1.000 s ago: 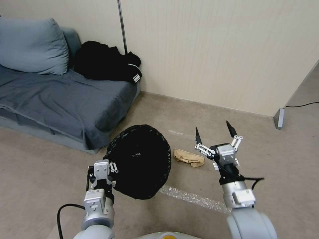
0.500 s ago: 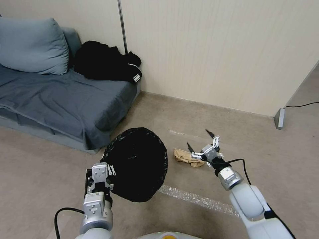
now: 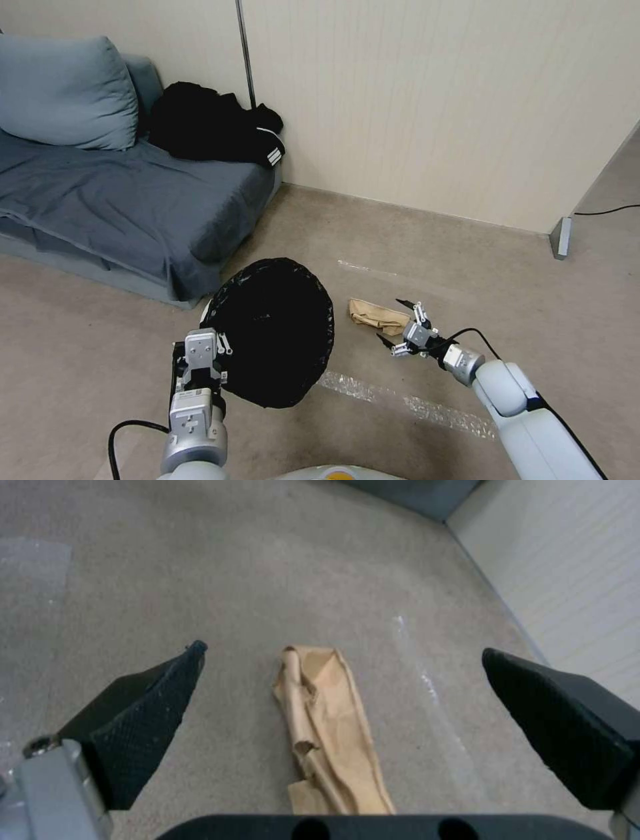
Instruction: Pick up the trash bin, then pick up the garbage from the floor and place it into the trash bin.
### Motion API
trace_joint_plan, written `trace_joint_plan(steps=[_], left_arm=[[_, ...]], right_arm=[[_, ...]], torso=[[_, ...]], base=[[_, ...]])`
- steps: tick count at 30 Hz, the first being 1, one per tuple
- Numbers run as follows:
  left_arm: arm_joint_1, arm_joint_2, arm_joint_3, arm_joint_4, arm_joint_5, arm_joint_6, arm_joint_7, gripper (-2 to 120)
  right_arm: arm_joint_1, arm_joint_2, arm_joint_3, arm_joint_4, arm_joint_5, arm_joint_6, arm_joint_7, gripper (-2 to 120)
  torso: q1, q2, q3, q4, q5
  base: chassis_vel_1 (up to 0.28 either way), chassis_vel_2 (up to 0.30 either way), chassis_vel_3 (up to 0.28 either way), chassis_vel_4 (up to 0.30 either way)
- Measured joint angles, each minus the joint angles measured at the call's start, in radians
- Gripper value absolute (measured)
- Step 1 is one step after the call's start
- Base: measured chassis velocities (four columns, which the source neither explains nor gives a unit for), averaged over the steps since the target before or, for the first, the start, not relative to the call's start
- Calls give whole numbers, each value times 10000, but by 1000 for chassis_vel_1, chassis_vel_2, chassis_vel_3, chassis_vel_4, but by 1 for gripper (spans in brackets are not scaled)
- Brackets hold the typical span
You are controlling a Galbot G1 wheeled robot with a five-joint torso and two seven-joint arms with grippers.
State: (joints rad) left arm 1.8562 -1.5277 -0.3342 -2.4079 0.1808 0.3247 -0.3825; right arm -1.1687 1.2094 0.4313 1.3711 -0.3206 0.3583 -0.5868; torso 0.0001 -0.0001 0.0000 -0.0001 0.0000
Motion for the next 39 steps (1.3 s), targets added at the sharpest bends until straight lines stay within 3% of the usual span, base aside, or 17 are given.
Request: trace_joint_plan(steps=[39], left_arm=[[198,-52,172,-162,291,-114,52,1]], right_arm=[[2535,1042,-295,-5226,-1262,722,1820,100]], torso=[[-1,1,0,1,-1]], base=[[0,0,0,0]])
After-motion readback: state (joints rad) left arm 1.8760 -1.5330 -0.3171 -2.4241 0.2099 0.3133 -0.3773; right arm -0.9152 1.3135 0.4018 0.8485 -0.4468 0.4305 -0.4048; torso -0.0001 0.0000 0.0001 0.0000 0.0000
